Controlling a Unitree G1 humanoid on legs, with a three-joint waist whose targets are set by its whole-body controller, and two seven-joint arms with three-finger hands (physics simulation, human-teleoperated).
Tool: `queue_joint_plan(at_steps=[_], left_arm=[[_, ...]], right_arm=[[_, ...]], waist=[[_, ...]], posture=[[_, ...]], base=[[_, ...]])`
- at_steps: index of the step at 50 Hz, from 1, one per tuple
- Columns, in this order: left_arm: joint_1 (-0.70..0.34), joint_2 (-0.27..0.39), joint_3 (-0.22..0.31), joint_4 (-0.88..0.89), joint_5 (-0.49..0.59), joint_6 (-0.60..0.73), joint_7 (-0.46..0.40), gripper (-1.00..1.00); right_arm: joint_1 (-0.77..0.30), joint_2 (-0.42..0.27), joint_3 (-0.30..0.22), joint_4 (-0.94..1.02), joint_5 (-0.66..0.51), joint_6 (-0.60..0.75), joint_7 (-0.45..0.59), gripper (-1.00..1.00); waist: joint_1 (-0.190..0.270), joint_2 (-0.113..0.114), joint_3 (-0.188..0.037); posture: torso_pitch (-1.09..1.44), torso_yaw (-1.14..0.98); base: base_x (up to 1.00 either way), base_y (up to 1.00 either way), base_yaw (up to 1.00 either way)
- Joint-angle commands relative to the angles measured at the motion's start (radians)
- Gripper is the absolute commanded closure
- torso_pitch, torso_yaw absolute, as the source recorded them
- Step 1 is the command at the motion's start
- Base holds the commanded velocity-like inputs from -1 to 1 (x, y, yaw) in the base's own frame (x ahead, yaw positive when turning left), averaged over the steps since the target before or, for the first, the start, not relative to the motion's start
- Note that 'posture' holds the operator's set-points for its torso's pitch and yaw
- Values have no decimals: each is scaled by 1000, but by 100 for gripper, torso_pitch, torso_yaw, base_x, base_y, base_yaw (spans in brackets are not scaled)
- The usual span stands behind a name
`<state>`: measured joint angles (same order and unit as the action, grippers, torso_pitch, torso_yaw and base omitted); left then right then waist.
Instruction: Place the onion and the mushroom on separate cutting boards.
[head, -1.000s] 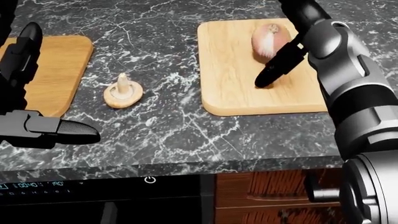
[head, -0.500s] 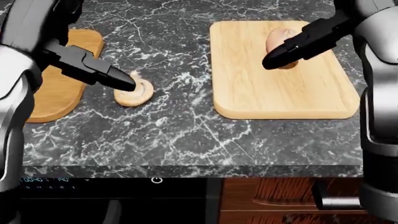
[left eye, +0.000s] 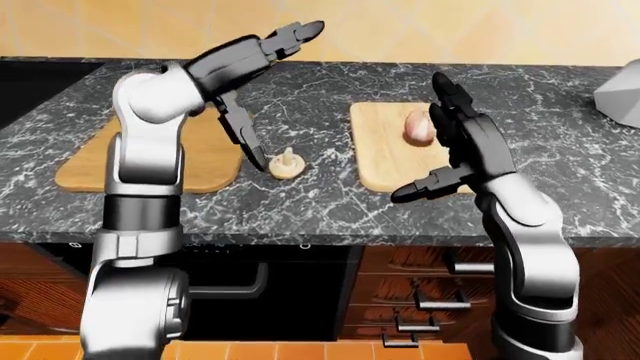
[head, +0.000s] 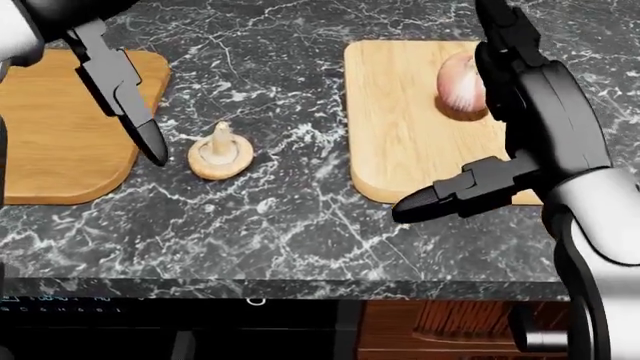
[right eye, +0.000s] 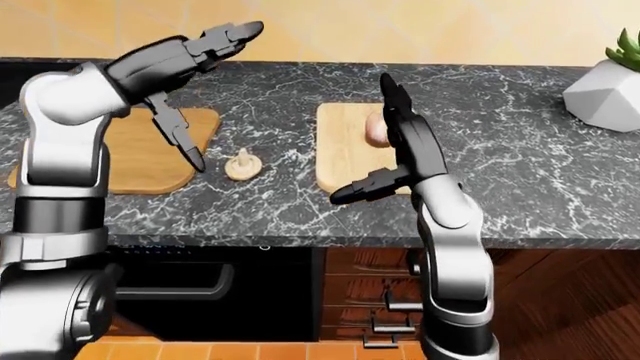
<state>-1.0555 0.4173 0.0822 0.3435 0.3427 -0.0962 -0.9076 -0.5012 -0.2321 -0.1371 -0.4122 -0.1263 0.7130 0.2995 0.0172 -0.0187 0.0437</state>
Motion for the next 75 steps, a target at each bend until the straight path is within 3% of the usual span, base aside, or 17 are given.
queue_joint_plan(at_steps=[1, 5, 9, 13, 21, 26, 38, 47, 54, 59, 66, 75], left_arm=[[-51, 21, 17, -15, -3, -68, -25, -100], [-60, 35, 6, 41, 58, -189, -47, -100], [-86, 16, 4, 60, 94, -219, -63, -100], [-121, -7, -9, 127, 120, -273, -49, -63], [-138, -31, -24, 221, 175, -353, -23, -27], [-142, -48, -32, 226, 216, -369, -7, -17], [-182, -14, -29, 340, 268, -466, 29, -11], [-247, 17, -42, 419, 317, -572, -11, -9], [-276, 11, -58, 451, 417, -675, 39, -11], [-276, 10, -72, 451, 535, -773, 147, -16], [-206, -1, -47, 340, 489, -777, 52, -18], [-166, 3, -44, 311, 475, -780, 27, -12]], right_arm=[[-27, -10, -16, -43, 1, -33, -11, -100], [-16, -1, -9, -46, 3, -34, -17, -100], [-3, 10, -2, -53, 3, -37, -23, -100], [15, 17, -3, -76, 6, -30, -24, -100], [38, 22, -11, -93, 20, -38, -34, -100], [52, 25, -11, -100, 25, -43, -37, -100], [74, 36, 0, -108, 26, -48, -38, -100], [95, 47, 6, -114, 23, -54, -39, -100], [111, 52, 1, -114, 28, -64, -40, -100], [122, 54, -1, -108, 34, -75, -43, -100], [121, 54, 2, -102, 34, -77, -45, -100], [116, 55, 9, -100, 28, -71, -45, -100]], waist=[[0, 1, -32], [-1, 1, -29], [-2, 1, -30], [-1, -3, -31], [0, -2, -33], [-3, -3, -35], [-5, -1, -39], [-4, -1, -39], [-4, -3, -40], [-7, -3, -40], [-8, 1, -40], [-8, 3, -39]], posture=[[0, 0], [0, 0], [0, 0], [0, 0], [0, 0], [0, 0], [0, 0], [0, 0], [0, 0], [0, 0], [0, 0], [0, 0]], base=[[0, 0, 0], [0, 0, 0], [0, 0, 0], [0, 0, 0], [0, 0, 0], [0, 0, 0], [0, 0, 0], [0, 0, 0], [0, 0, 0], [0, 0, 0], [0, 0, 0], [0, 0, 0]])
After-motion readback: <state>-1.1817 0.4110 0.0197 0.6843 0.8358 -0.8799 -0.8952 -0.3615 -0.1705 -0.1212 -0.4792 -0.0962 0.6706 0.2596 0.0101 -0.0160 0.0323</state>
